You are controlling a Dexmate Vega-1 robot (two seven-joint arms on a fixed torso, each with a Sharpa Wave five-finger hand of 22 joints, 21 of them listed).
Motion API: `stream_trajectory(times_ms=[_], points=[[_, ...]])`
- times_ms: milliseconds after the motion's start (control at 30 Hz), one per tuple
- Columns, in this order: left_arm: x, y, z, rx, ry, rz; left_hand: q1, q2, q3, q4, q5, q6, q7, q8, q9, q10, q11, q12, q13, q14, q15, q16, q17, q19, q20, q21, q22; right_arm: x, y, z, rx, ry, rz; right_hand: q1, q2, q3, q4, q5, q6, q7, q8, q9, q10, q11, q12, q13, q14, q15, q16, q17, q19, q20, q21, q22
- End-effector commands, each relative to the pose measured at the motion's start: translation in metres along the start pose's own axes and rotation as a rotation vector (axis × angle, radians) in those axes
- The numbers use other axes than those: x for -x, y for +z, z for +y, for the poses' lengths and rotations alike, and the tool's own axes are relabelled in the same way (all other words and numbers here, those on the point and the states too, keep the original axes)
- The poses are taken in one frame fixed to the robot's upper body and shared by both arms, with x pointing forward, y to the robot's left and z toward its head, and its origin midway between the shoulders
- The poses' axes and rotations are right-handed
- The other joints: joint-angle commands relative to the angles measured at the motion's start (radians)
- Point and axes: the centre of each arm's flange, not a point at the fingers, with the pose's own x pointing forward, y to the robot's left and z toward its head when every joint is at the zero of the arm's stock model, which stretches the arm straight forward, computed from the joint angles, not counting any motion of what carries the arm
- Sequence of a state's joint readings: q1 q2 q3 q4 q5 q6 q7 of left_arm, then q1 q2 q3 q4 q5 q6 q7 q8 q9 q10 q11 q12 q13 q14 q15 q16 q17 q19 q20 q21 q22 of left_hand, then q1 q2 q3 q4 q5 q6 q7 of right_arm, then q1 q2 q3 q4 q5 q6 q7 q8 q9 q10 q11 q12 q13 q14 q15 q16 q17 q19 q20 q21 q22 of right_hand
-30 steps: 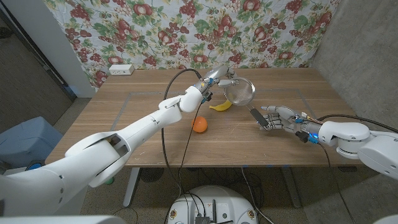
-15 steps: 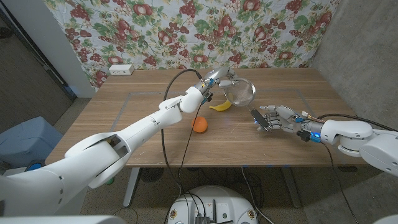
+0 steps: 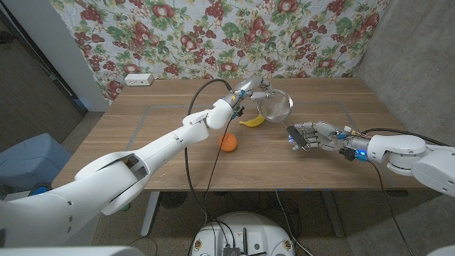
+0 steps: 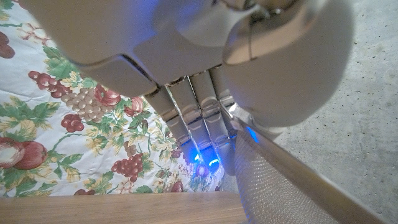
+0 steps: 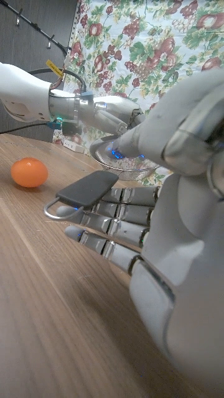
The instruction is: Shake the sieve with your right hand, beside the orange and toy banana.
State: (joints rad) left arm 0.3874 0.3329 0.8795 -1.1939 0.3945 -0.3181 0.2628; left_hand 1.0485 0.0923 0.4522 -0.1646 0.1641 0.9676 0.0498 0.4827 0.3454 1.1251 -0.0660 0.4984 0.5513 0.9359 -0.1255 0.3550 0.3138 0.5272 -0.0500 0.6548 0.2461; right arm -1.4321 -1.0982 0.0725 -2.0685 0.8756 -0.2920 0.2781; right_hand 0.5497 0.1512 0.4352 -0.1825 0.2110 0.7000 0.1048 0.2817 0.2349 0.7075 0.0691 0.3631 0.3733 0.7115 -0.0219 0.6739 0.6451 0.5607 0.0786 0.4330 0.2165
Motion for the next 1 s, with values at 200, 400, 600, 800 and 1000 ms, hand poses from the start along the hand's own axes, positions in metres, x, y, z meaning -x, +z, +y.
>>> stream_trajectory(times_ms=[200,400,600,800,1000], points=[[-0.0033,0.0026,-0.004,-0.008,-0.002,-0.003,0.086,0.075,-0.004,-0.001,0.008,0.002,0.004,0.005,0.019,0.142,-0.135,-0.005,0.003,0.004,-0.117,-0.003,0.001,-0.007,-0.059,0.01,-0.002,-0.0024,0.005,-0.0004,0.035,0.018,0.02,0.088,-0.007,0.03,-0.011,0.01,0.028,-0.009,0.017,0.004,0.031,-0.017,0.016,0.018,0.019,-0.028,0.031,0.032,0.012,-0.015,0.019,0.005],[-0.0037,0.0038,-0.0048,-0.011,0.0,-0.009,0.087,0.074,-0.005,-0.002,0.008,0.004,0.006,0.006,0.018,0.144,-0.135,-0.007,0.004,0.003,-0.117,-0.004,0.002,-0.01,-0.059,0.015,-0.003,-0.0029,0.0063,-0.0001,0.04,0.011,0.026,0.154,0.006,0.059,-0.004,0.014,0.075,-0.024,0.038,0.005,0.091,-0.038,0.041,0.039,0.068,-0.069,0.073,0.065,0.025,-0.028,0.04,0.007],[-0.0033,0.0034,-0.0045,-0.012,0.003,-0.008,0.087,0.075,-0.005,-0.002,0.008,0.003,0.005,0.006,0.017,0.146,-0.135,-0.009,0.005,0.004,-0.117,-0.005,0.002,-0.011,-0.059,0.019,-0.004,-0.0035,0.0077,-0.0001,0.055,0.005,0.036,0.203,0.025,0.077,0.005,0.011,0.116,-0.032,0.062,0.012,0.167,-0.056,0.075,0.068,0.119,-0.092,0.135,0.12,0.037,-0.045,0.063,0.011],[-0.0025,0.0033,-0.0041,-0.011,0.006,-0.008,0.087,0.075,-0.006,-0.001,0.008,0.003,0.005,0.008,0.017,0.146,-0.135,-0.011,0.007,0.003,-0.117,-0.007,0.002,-0.014,-0.059,0.025,-0.005,-0.0044,0.0092,0.0,0.068,0.004,0.046,0.282,0.041,0.104,0.012,0.007,0.193,-0.046,0.109,0.036,0.271,-0.083,0.143,0.133,0.168,-0.125,0.231,0.224,0.05,-0.065,0.102,0.02],[-0.001,0.0035,-0.0034,-0.012,0.009,-0.009,0.087,0.075,-0.007,-0.002,0.009,0.003,0.005,0.009,0.017,0.147,-0.135,-0.014,0.008,0.005,-0.117,-0.007,0.003,-0.017,-0.059,0.029,-0.007,-0.0035,0.0108,0.0011,0.084,-0.018,0.063,0.36,0.042,0.089,0.022,-0.02,0.215,-0.045,0.133,0.074,0.333,-0.115,0.239,0.244,0.198,-0.168,0.354,0.356,0.065,-0.086,0.159,0.036]])
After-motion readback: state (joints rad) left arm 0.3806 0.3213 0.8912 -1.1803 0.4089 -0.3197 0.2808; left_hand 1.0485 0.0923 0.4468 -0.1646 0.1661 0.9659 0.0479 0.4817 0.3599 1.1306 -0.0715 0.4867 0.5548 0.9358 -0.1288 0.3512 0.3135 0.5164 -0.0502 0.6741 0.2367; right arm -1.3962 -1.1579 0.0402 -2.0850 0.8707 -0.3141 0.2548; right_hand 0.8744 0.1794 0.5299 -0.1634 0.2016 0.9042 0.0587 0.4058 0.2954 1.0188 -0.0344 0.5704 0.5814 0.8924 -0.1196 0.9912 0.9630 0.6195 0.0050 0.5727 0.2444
